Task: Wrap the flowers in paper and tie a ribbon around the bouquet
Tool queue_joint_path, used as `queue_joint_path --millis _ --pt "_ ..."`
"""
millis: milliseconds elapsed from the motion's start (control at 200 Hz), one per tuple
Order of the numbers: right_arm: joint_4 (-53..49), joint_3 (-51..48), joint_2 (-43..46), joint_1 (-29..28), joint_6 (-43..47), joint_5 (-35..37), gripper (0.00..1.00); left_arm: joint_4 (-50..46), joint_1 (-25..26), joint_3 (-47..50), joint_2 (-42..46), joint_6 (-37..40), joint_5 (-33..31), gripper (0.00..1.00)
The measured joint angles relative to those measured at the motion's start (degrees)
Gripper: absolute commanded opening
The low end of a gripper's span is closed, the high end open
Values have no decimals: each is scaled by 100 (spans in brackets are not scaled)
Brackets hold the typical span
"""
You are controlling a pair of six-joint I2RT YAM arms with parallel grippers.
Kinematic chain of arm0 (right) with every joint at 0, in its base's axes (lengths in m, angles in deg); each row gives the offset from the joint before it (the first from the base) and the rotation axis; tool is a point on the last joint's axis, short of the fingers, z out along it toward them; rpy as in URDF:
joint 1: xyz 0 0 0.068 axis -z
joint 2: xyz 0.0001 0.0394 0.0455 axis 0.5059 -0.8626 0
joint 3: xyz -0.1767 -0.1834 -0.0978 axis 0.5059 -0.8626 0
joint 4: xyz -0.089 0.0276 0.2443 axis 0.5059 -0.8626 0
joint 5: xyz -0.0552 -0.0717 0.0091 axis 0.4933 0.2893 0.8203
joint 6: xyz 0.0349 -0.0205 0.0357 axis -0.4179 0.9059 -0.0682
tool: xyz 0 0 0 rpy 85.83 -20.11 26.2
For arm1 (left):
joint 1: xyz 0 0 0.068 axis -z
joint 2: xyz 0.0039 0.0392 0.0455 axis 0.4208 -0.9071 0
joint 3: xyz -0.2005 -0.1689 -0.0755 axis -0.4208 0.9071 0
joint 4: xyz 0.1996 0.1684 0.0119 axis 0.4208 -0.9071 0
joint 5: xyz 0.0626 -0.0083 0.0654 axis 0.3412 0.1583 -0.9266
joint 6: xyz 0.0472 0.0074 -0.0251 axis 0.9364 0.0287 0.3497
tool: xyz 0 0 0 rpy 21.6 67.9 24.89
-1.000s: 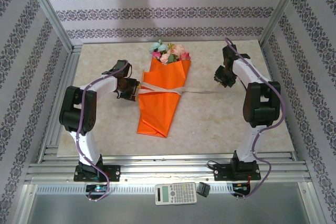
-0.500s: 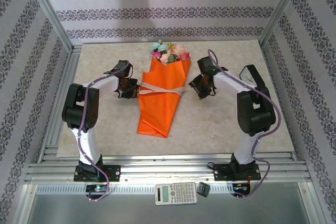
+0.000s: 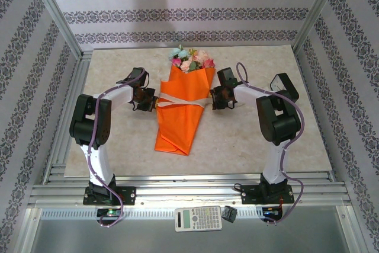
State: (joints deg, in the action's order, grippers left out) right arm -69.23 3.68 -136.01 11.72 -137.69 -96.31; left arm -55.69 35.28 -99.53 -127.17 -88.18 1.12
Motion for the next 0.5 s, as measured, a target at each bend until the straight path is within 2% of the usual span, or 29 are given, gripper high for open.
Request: queue_joint_path --millis 70,255,500 --pt "164 -13 -76 -59 -157 9 0 2 -7 0 0 61 4 2" --pt "59 -177 153 -35 39 232 0 -59 -98 -149 26 275 37 0" --pt "-424 -468 1410 496 994 328 0 -68 -509 -472 262 546 127 0"
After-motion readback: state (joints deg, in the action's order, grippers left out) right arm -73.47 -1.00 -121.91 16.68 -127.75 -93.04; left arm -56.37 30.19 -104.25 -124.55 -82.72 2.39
